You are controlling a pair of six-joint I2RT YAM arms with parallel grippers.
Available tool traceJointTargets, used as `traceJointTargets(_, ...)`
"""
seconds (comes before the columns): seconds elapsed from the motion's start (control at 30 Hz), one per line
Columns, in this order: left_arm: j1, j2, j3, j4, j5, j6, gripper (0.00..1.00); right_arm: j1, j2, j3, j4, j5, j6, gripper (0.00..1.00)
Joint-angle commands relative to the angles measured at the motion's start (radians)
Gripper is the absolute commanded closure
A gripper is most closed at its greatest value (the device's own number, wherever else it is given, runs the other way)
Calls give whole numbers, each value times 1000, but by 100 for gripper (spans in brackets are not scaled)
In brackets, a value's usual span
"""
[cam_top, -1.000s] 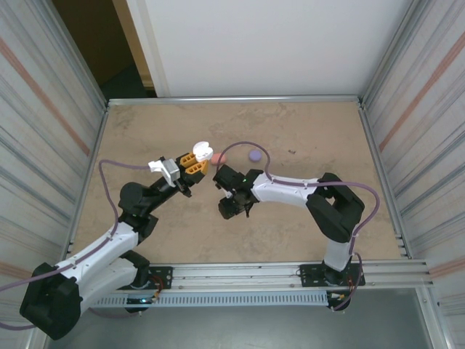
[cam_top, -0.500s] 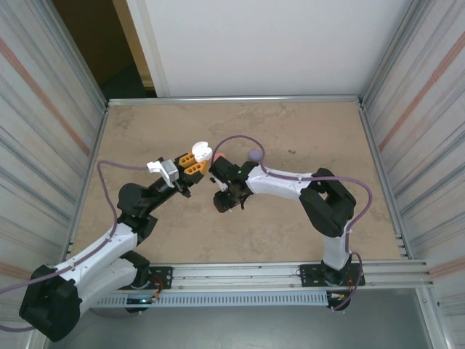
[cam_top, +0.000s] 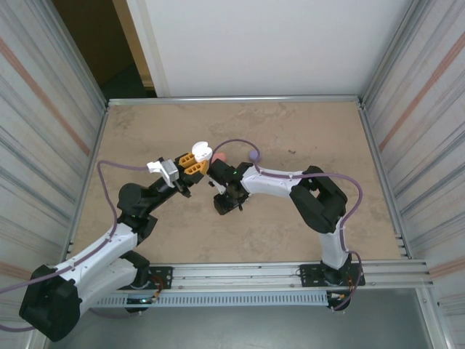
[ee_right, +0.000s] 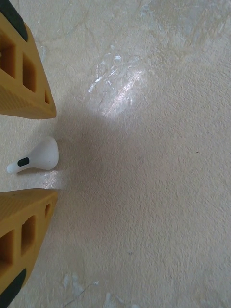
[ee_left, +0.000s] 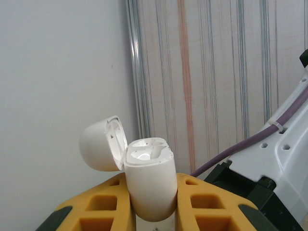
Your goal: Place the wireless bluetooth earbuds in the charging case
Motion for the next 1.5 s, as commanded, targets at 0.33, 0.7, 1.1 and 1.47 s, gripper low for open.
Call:
traceJointTargets(0.33,3,-8,19,3,12,21,100,-8,29,32,-36,-8,-14,63)
traceJointTargets(0.7,2,-6,20,2,11,21,100,-10,24,28,-23,-5,-10,72)
traceJointTargets(1.1,2,-1,20,6,12,20,100,-46,-98,-60,68,-49,7,77)
traceJointTargets(1.47,2,7,23,13,13,15,100,-60,-92,-72,79,-95,28,67)
